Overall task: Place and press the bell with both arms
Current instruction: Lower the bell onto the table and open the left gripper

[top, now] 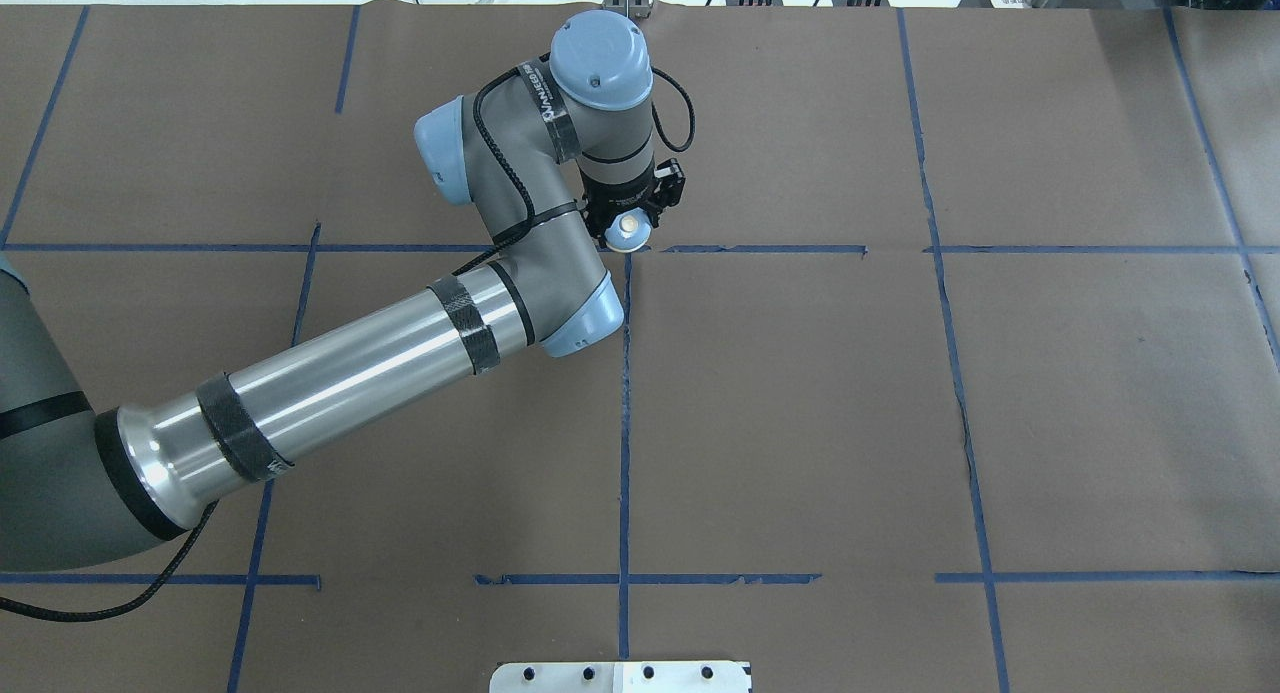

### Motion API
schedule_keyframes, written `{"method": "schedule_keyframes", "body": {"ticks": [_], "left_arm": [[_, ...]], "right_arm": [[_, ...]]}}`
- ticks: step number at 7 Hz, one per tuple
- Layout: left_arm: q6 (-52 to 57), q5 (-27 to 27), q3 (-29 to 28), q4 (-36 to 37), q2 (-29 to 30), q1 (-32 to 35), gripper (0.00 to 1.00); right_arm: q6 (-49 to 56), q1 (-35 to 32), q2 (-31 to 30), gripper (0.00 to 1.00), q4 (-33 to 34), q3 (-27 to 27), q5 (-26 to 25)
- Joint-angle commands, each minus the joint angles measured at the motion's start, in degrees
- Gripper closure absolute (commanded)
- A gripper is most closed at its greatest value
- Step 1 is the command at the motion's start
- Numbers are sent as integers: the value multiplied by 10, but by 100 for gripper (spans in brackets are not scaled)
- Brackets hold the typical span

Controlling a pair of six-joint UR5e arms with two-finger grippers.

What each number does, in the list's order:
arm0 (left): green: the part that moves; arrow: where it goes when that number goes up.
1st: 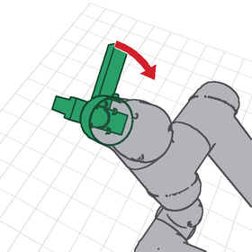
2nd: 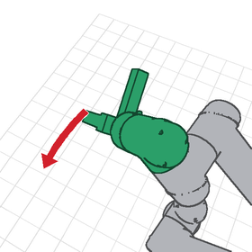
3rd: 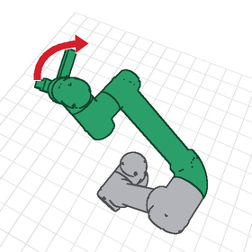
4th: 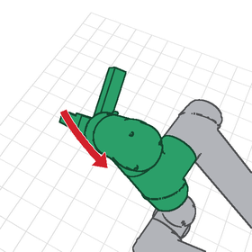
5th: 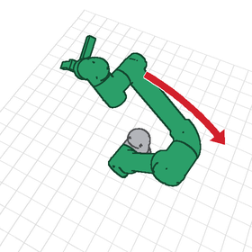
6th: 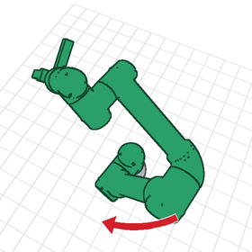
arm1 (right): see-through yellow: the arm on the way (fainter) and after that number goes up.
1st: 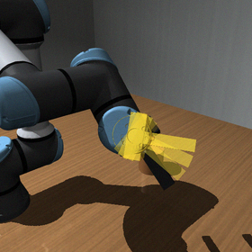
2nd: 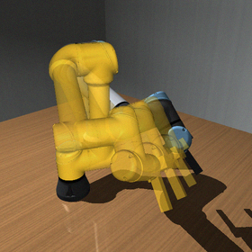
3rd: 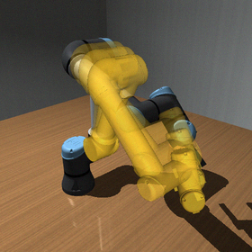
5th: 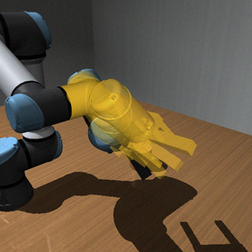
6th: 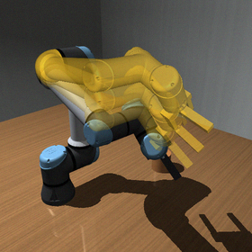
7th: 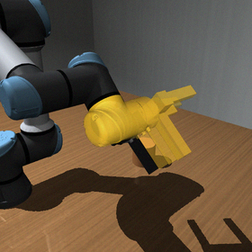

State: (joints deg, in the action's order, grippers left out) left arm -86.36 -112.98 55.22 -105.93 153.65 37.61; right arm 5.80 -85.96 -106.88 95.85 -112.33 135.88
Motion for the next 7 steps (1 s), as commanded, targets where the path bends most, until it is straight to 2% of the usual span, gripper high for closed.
{"method": "schedule_keyframes", "body": {"ticks": [1,2,7], "left_arm": [[1,1,-4,-2,-2,-8,3],[2,9,-4,-1,-2,-13,0],[33,-4,16,10,-1,8,0]], "right_arm": [[0,0,0,0,0,1,0],[0,0,0,0,0,1,-1],[3,0,8,0,-1,0,-3]]}}
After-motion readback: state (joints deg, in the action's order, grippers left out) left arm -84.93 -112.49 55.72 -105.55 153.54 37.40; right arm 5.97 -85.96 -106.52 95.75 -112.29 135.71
